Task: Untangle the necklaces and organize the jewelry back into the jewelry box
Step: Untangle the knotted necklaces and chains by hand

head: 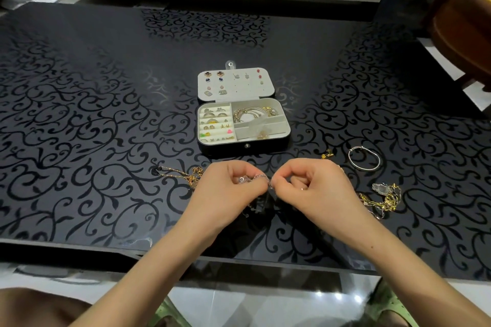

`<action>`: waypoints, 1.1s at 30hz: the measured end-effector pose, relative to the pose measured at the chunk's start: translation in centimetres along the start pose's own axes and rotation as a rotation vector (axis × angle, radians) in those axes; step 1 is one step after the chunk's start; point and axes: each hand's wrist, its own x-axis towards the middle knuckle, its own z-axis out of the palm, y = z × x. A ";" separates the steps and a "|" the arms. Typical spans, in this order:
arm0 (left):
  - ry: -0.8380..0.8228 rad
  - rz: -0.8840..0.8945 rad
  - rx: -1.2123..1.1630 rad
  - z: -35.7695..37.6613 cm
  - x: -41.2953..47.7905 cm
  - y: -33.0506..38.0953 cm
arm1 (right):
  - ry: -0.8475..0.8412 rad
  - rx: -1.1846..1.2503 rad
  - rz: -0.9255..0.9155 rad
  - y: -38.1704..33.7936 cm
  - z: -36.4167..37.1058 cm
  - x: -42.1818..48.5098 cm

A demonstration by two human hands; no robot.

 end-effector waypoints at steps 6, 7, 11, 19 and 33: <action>-0.052 -0.015 -0.038 -0.3 0.1 0.0 | -0.042 -0.007 -0.005 0.1 -0.1 0.0; -0.054 -0.013 -0.036 -0.3 0.1 0.0 | -0.063 -0.001 -0.003 0.1 -0.2 0.0; -0.064 0.015 0.000 -0.6 0.1 0.3 | -0.080 0.036 -0.010 0.2 -0.1 0.0; -0.083 0.099 0.139 -0.8 0.0 0.3 | -0.105 0.288 0.047 -0.6 -0.4 0.2; -0.007 0.114 0.326 -0.6 0.1 0.5 | -0.050 0.344 0.198 -0.9 -0.1 0.8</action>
